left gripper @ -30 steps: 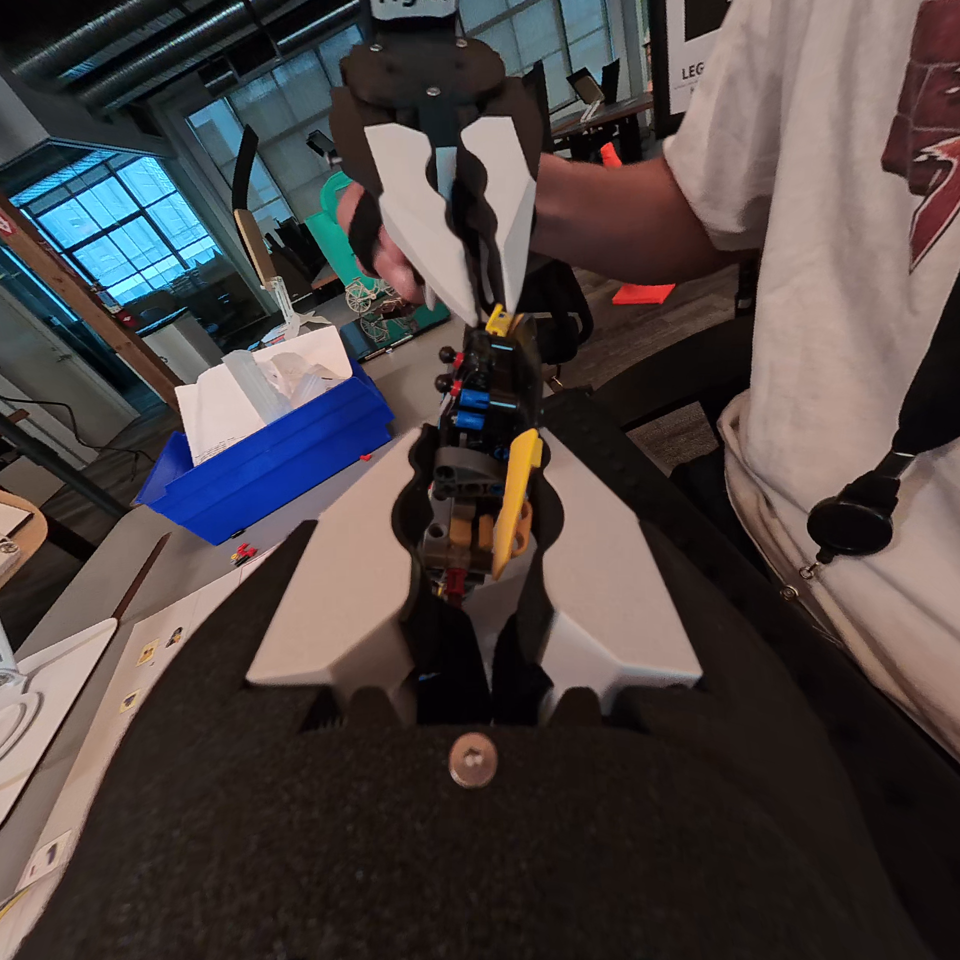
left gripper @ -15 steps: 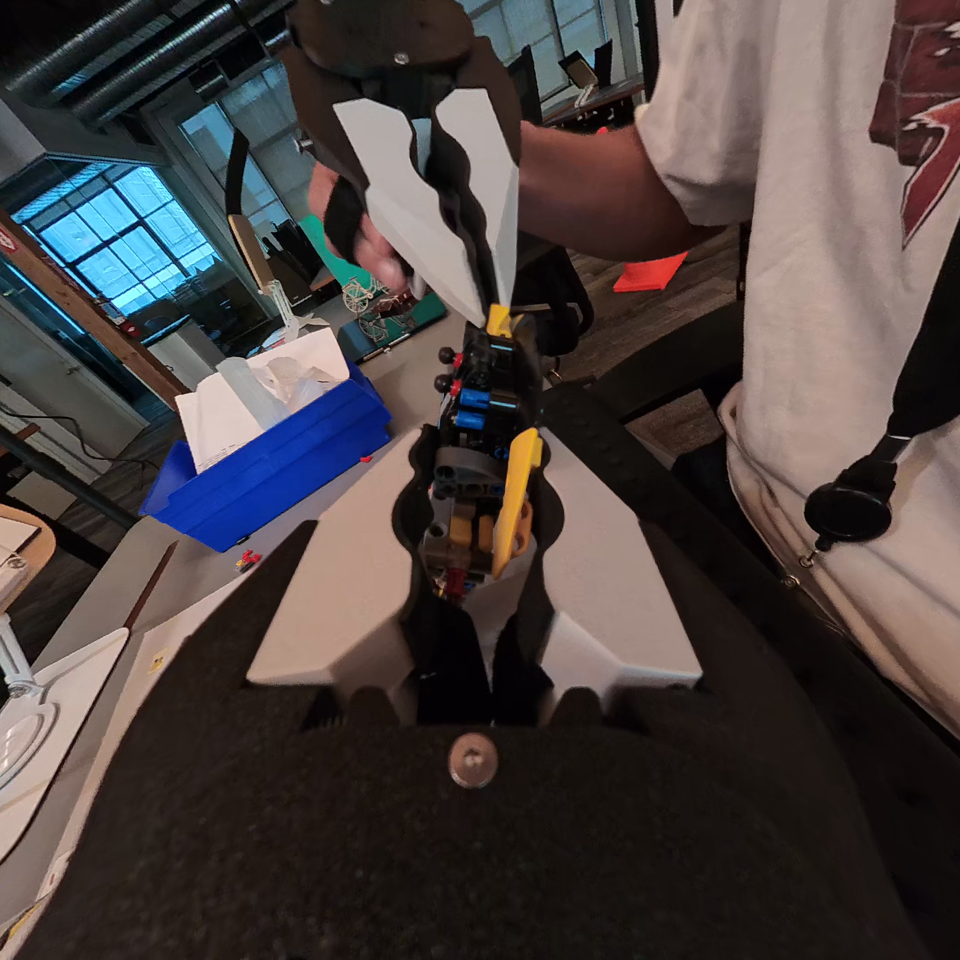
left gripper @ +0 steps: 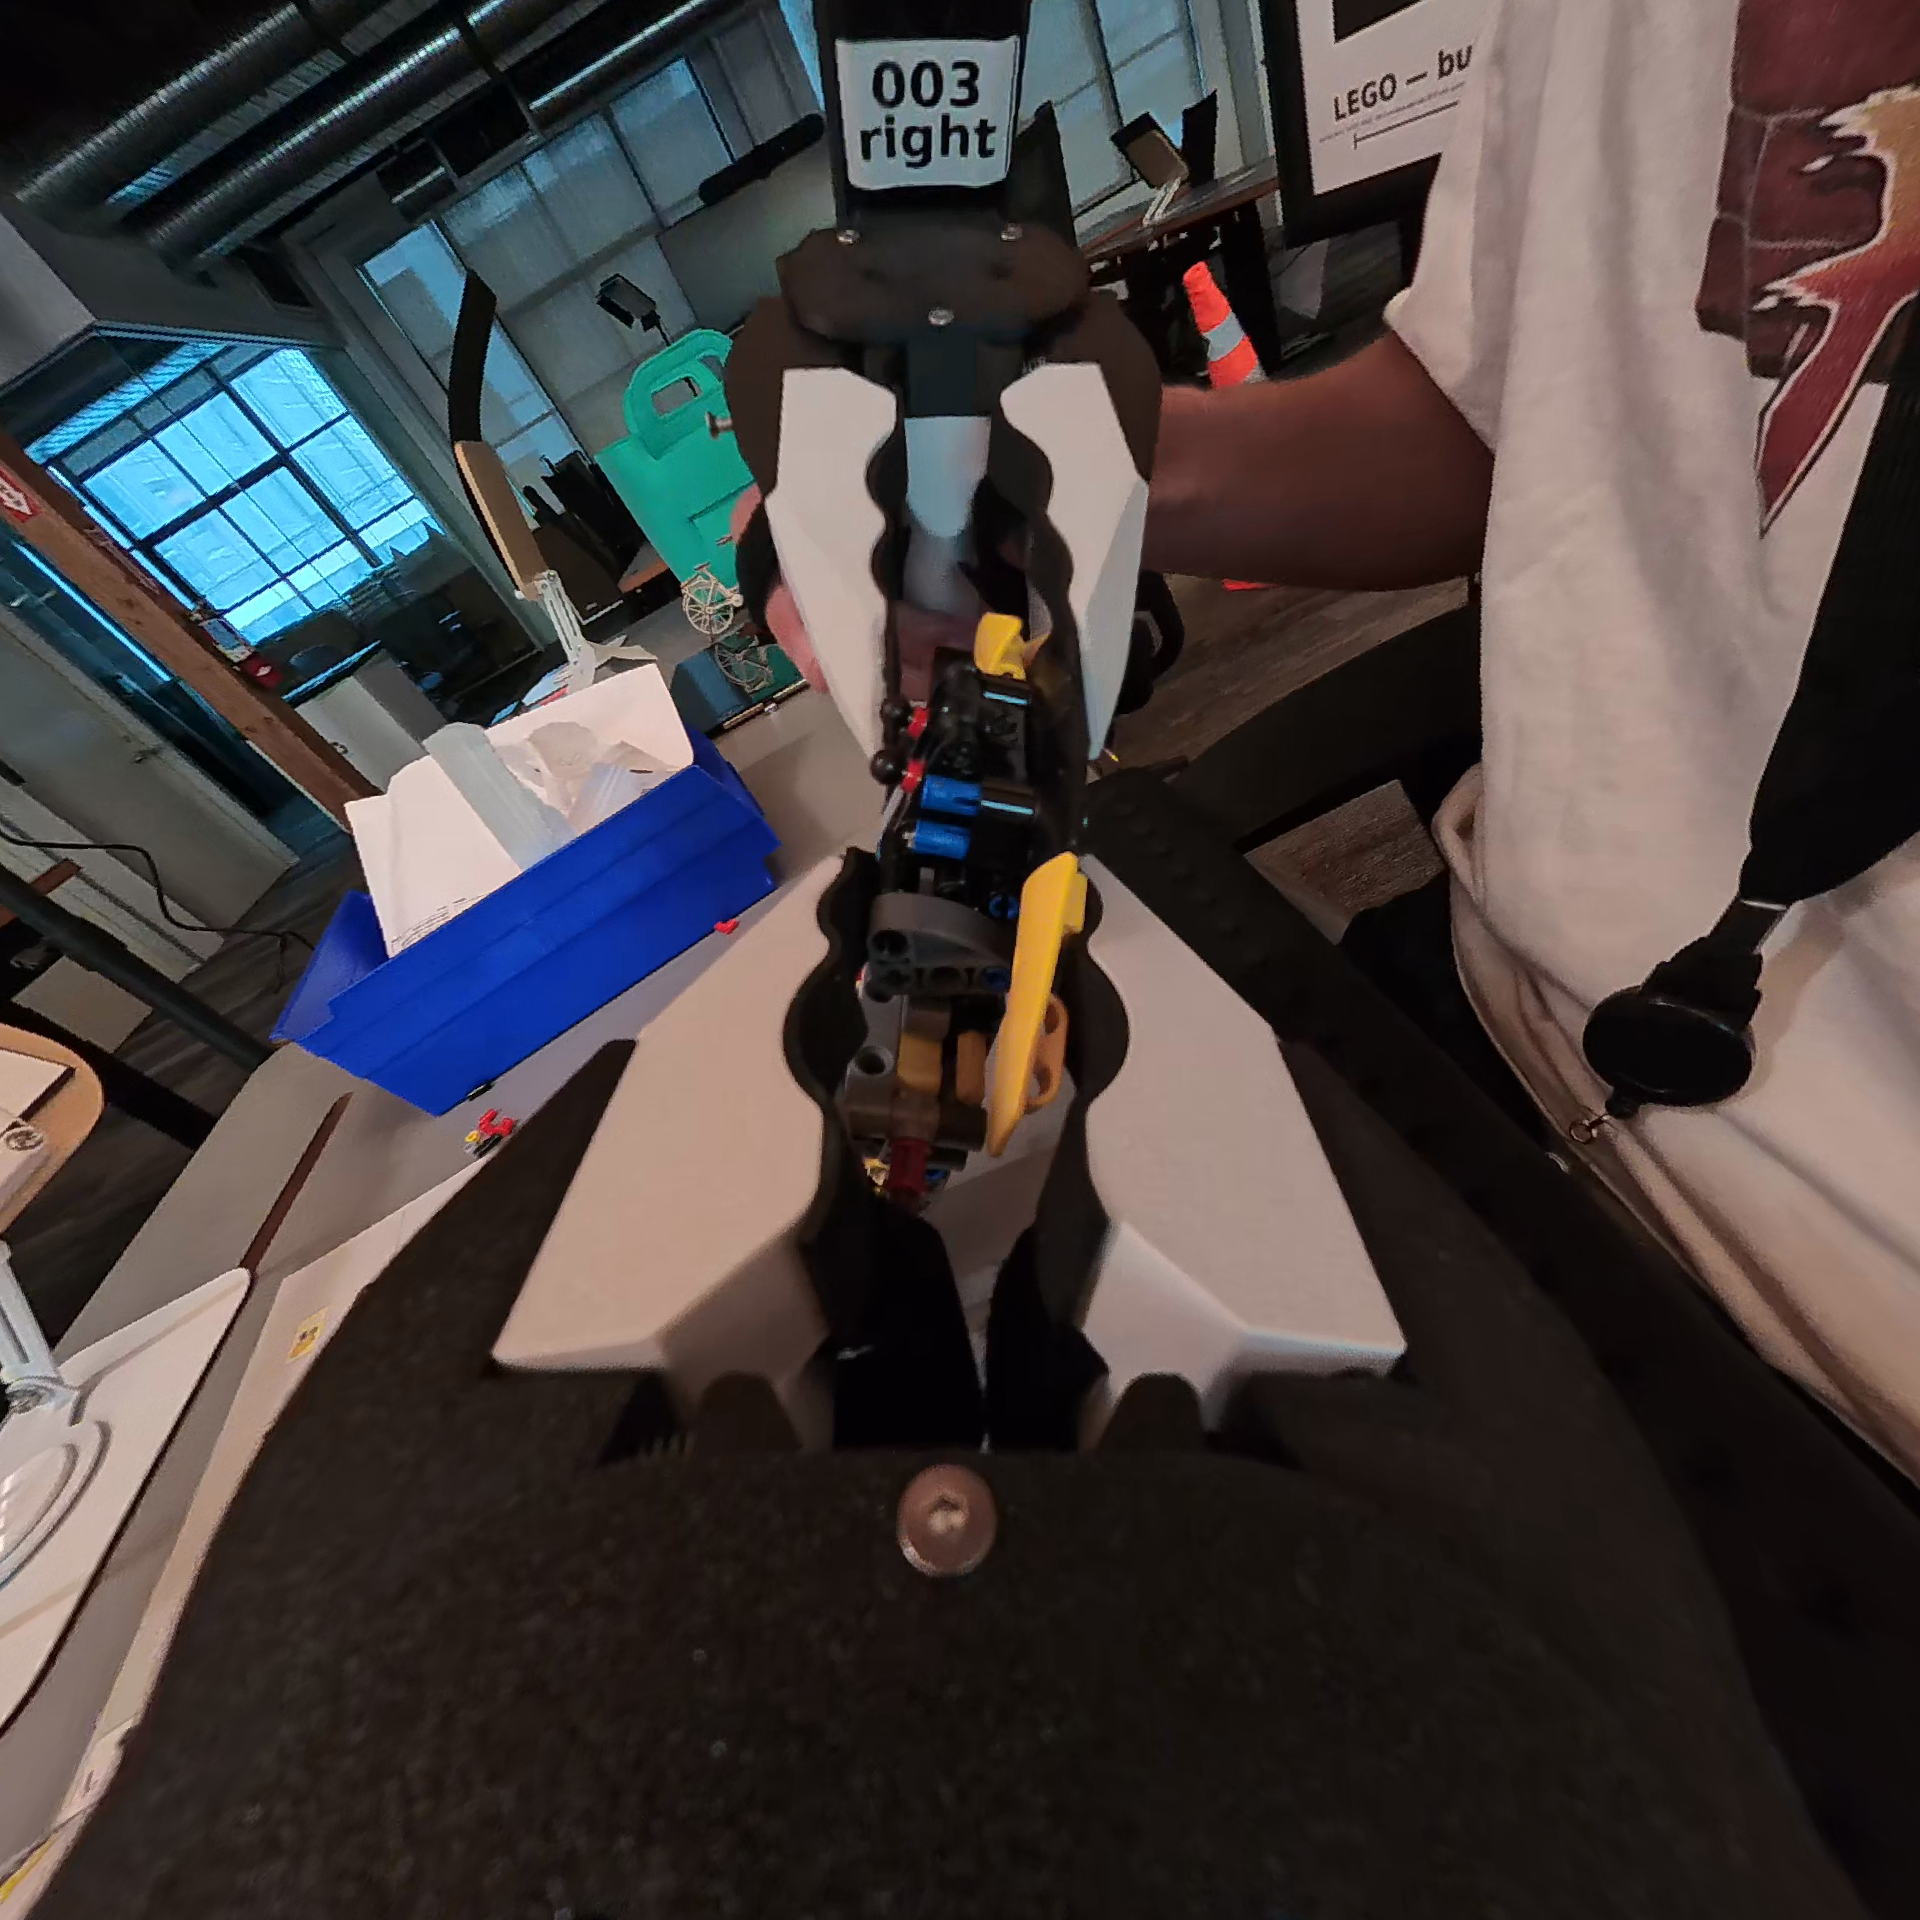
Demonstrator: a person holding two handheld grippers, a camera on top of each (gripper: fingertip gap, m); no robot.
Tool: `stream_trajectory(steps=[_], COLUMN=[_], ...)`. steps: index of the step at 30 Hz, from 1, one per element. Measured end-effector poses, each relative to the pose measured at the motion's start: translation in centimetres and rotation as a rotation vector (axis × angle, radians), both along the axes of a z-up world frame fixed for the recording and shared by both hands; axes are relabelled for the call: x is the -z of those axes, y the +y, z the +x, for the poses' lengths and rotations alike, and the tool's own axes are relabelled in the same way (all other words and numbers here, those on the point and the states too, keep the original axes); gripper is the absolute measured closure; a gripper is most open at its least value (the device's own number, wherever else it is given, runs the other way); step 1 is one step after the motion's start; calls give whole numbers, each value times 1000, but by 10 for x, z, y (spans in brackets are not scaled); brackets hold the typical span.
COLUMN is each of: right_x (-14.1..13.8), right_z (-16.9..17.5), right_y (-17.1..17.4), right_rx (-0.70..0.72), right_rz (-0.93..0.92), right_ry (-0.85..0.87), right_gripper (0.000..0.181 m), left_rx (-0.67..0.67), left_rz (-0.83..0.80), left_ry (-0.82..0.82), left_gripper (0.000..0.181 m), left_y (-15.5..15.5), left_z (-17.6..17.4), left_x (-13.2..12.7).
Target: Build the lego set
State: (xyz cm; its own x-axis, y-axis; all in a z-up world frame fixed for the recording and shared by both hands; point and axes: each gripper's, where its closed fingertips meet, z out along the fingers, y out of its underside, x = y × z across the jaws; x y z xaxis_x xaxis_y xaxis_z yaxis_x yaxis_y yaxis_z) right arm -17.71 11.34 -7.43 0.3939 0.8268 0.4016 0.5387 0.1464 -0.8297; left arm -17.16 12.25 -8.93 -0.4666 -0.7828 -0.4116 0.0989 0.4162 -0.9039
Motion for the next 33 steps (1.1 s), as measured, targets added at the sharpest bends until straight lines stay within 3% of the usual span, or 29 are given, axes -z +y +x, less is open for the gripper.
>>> stream_trajectory(steps=[10,13,17,23,27,33], right_x=[5,5,4,4,25,63], right_z=[-1,-1,-1,-26,-50,-64], right_y=[2,1,13,29,41,64], right_rx=[24,26,153,262,291,353], right_rz=[49,38,71,226,304,349], right_ry=[-91,-40,-30,-83,-214,-386], right_gripper=[156,156,156,157,156,157], left_rx=[10,15,-13,-232,-452,-774], left_rz=[8,-2,-63,-275,-331,-640], left_ry=[9,13,56,173,237,402], left_gripper=[150,150,147,135,140,129], left_y=[3,2,15,42,50,64], left_z=[-1,0,0,-27,-63,-93], left_x=[4,4,5,13,26,52])
